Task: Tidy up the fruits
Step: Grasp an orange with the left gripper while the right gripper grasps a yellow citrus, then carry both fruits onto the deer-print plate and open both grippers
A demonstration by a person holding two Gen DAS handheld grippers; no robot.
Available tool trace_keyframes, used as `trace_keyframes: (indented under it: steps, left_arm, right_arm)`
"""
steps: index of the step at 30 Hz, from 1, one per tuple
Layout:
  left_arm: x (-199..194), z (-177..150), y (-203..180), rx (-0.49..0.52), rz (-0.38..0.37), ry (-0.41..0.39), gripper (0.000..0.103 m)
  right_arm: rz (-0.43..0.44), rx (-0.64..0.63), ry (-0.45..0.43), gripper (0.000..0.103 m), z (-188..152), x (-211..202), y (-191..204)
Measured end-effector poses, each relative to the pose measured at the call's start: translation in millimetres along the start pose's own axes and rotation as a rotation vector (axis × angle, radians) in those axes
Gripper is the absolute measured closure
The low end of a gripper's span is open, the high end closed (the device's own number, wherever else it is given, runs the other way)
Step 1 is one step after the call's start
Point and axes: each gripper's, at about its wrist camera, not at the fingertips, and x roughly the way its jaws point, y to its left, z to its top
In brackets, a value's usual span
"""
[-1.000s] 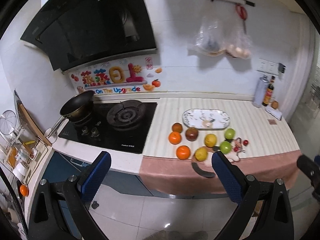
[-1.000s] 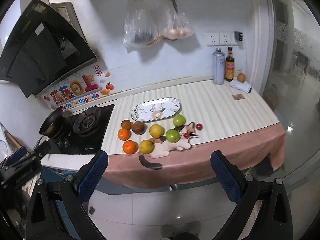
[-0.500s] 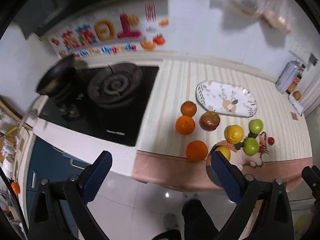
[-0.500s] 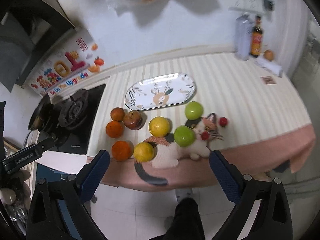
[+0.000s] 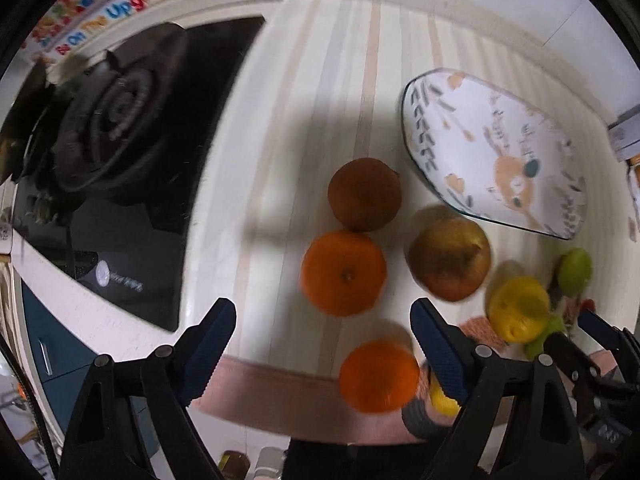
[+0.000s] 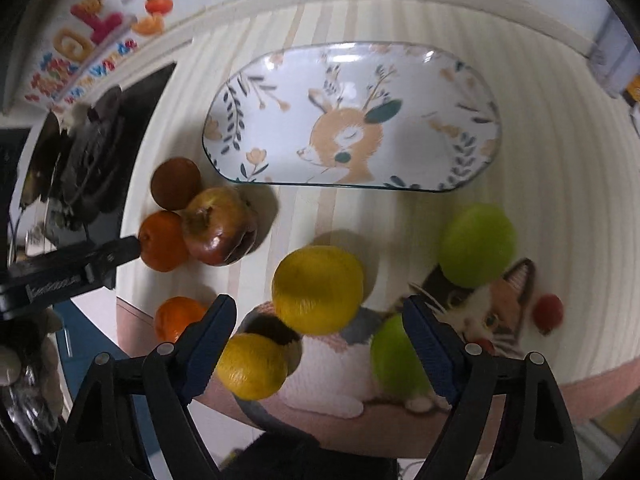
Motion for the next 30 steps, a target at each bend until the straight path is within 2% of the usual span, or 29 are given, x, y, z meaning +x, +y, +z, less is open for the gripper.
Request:
trace_keyframes:
  steps: [8,10,12,14,16,17,25,30]
  left_arm:
    - [36.0,17.3,-10.6,0.045,0.000,0.087,0.018]
    - [43.9,16.6,-9.7,0.052,-0.001,0.111,0.031]
    - [51.0,16.0,-11.1,0.058,-0.010,0.125,0.039]
    - [51.6,14.2,-10.8,0.065,-0.018,0.122,0.041]
    - [51.0,12.4,-11.3,0.072,-0.015,0.109,0.041]
    - [49.4,11.2,-9.8,0.071,-0.016,0.103,0.041]
    - [37.9,1.6,-13.8,0.074,-0.019,0.061,0.042]
    - [-0.2,-9.4,-10.0,0.068,-0.061,0.006,0.042]
  right_arm:
    - [0.008,-0.062,0.128,0.016,13.3,37.5,10.2]
    - [0.007,-0.071,0.154,0.016,16.3,47.7,13.0]
    - [0.007,-0.075,0.177,0.016,16.6,56.9,14.6]
    - [0.006,-0.081,0.197,0.029,14.7,65.2,16.3]
    - [0.007,-0.082,0.213,0.036,13.3,72.7,17.6]
    - [0.027,-0.079,0.214,0.036,11.7,74.7,18.8]
    - [0.019,-0.085,0.176,0.037,1.5,73.6,28.4]
    - [0.074,-0.045,0.118,0.037,4.2,47.9,28.2]
